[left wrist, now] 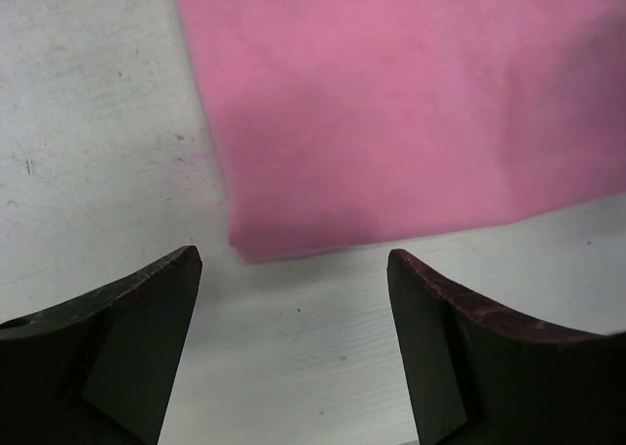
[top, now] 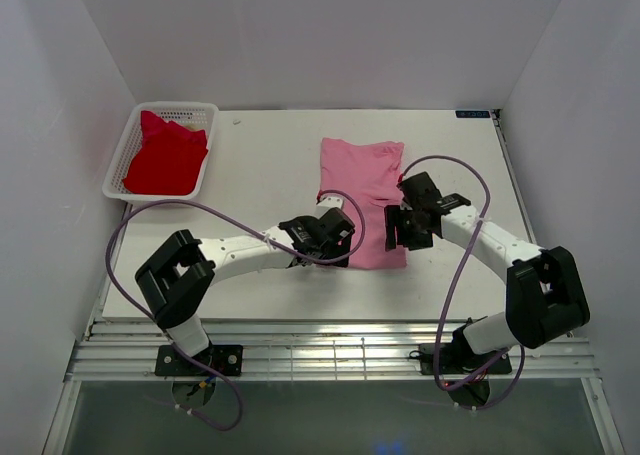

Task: Fold and stack the t-shirts
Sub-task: Grab one side of the 2/3 rectangular tshirt with both arms

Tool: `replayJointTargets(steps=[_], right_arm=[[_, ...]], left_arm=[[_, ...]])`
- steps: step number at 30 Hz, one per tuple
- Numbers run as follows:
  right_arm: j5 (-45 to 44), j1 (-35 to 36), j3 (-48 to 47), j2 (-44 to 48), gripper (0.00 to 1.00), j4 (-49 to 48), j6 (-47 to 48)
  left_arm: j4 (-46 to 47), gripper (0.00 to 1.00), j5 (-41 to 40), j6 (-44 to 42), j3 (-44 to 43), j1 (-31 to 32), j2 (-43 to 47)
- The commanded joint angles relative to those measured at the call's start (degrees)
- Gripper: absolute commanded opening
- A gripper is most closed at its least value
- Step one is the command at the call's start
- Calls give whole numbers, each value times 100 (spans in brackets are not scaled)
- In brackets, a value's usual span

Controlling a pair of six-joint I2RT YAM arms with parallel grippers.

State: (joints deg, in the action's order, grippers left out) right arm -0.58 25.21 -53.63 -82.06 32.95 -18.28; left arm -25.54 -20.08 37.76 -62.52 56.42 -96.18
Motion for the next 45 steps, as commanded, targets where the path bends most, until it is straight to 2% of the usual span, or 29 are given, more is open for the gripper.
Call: replayJointTargets(steps=[1,20,23,24,26,27,34,35,36,37,42,45], right_arm=[[-214,10,282,208,68,-271,-140],[-241,10,1073,-328,63,-1080,-202],[-188,19,1161,-319,56,-1133,-220],[-162,10,1170,-311,49,-1150,-228],[-171,10,1196,-293,43,-1150,-237],[-179,19,1205,-275,37,-1150,-246],[-232,10,1214,-258,24,-1089,-228],[-232,10,1223,-258,21,-1080,-228],[-223,10,1223,-258,13,-1080,-228],[-223,10,1258,-258,10,-1080,-220],[-136,19,1311,-82,8,-879,-176],[-153,63,1398,418,8,-388,-158]], left_arm=[[-13,87,-172,118,99,-17,21],[673,85,56,118,715,-334,-296],[831,82,188,100,794,-369,-331],[840,81,232,100,794,-378,-340],[875,75,293,91,794,-378,-392],[867,67,328,91,785,-378,-401],[796,43,469,135,812,-378,-472],[805,40,478,135,820,-378,-472],[805,36,487,127,829,-378,-480],[805,29,522,127,838,-378,-498],[691,1,592,83,917,-369,-384],[357,0,768,83,1075,-369,-16]])
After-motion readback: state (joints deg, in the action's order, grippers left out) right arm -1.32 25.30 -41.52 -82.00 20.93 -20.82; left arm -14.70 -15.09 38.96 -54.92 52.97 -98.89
